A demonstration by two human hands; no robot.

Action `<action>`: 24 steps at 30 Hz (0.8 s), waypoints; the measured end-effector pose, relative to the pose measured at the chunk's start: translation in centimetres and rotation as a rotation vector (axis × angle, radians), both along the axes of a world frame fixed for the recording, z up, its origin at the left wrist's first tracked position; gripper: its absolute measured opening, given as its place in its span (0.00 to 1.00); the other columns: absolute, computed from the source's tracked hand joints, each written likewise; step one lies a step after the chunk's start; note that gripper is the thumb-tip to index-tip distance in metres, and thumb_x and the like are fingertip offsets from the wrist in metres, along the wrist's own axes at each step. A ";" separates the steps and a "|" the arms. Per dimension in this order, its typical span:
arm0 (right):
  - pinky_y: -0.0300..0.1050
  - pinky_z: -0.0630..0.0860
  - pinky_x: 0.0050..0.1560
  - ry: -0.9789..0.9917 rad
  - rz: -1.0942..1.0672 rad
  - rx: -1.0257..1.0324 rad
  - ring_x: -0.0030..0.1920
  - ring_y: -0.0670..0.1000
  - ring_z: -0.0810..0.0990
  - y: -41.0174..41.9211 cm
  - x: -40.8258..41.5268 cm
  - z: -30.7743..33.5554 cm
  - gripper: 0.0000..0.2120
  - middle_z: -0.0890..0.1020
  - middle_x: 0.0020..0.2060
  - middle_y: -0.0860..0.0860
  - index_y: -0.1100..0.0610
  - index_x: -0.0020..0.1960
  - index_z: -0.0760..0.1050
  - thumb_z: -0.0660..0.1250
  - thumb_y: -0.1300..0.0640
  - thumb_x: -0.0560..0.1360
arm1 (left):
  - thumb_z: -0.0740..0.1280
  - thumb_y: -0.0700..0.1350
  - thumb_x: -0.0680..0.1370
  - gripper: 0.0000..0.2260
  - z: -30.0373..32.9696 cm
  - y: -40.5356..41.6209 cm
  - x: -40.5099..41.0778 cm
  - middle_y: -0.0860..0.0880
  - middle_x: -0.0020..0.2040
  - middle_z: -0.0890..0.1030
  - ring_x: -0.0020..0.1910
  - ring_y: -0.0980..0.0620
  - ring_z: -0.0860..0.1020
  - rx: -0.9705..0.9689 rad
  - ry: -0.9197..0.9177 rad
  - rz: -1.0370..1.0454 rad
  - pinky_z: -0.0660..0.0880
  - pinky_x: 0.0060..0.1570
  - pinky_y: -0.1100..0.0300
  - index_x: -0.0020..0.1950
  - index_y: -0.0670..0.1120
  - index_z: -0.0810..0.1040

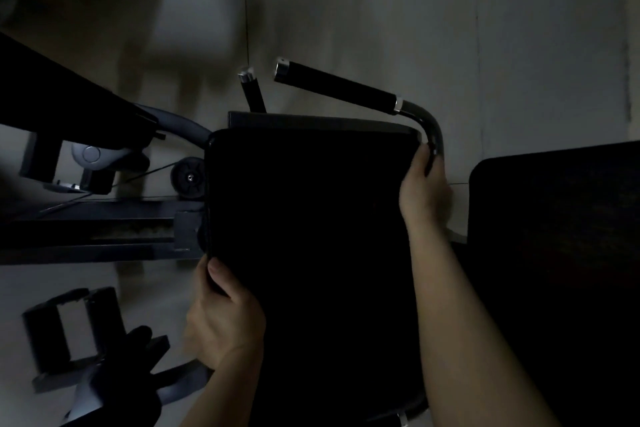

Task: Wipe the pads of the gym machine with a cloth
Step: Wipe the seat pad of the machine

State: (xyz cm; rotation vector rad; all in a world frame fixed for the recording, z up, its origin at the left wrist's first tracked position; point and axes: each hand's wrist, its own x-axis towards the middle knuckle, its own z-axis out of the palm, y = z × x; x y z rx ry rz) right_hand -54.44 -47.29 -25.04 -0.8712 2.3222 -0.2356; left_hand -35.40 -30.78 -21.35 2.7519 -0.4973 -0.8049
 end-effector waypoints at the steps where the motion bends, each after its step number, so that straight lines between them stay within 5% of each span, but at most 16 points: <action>1: 0.51 0.71 0.55 0.007 0.020 -0.022 0.58 0.59 0.76 1.7 -0.3 0.2 0.24 0.78 0.58 0.55 0.50 0.66 0.68 0.46 0.38 0.79 | 0.41 0.61 0.76 0.29 0.0 0.0 0.0 0.35 0.52 0.80 0.50 0.32 0.77 -0.002 -0.001 0.001 0.65 0.41 0.52 0.65 0.50 0.71; 11: 0.53 0.75 0.46 0.009 0.044 0.088 0.50 0.59 0.78 23.4 -3.2 2.1 0.27 0.78 0.54 0.57 0.55 0.65 0.68 0.46 0.39 0.77 | 0.43 0.61 0.80 0.25 0.1 0.3 0.0 0.37 0.53 0.80 0.50 0.34 0.77 -0.070 -0.001 -0.033 0.70 0.45 0.48 0.63 0.50 0.71; 15: 0.51 0.73 0.49 -0.029 -0.009 0.107 0.54 0.61 0.78 23.0 -3.7 2.0 0.25 0.79 0.57 0.59 0.55 0.69 0.68 0.46 0.42 0.80 | 0.43 0.61 0.80 0.24 0.4 0.9 0.1 0.36 0.54 0.79 0.52 0.34 0.77 -0.084 0.020 -0.060 0.70 0.48 0.46 0.63 0.50 0.70; 20: 0.51 0.65 0.65 -0.120 0.051 0.021 0.68 0.60 0.69 16.3 -4.2 0.5 0.29 0.69 0.69 0.59 0.55 0.74 0.60 0.46 0.39 0.80 | 0.43 0.64 0.79 0.26 0.0 1.1 1.3 0.40 0.55 0.79 0.54 0.37 0.76 -0.150 0.122 -0.098 0.67 0.49 0.49 0.63 0.51 0.70; 22: 0.47 0.67 0.61 -0.158 0.062 0.000 0.67 0.58 0.70 18.5 -4.4 0.4 0.30 0.70 0.68 0.56 0.53 0.74 0.59 0.47 0.38 0.79 | 0.44 0.64 0.80 0.25 0.0 1.6 1.7 0.41 0.57 0.78 0.57 0.38 0.75 -0.170 0.213 -0.109 0.65 0.50 0.50 0.65 0.51 0.70; 24: 0.43 0.69 0.50 -0.117 0.035 -0.073 0.59 0.57 0.76 22.6 -4.6 0.3 0.25 0.77 0.58 0.54 0.51 0.68 0.66 0.50 0.38 0.79 | 0.45 0.63 0.80 0.25 0.0 1.9 2.1 0.43 0.58 0.77 0.59 0.39 0.74 -0.190 0.291 -0.126 0.64 0.51 0.51 0.67 0.51 0.69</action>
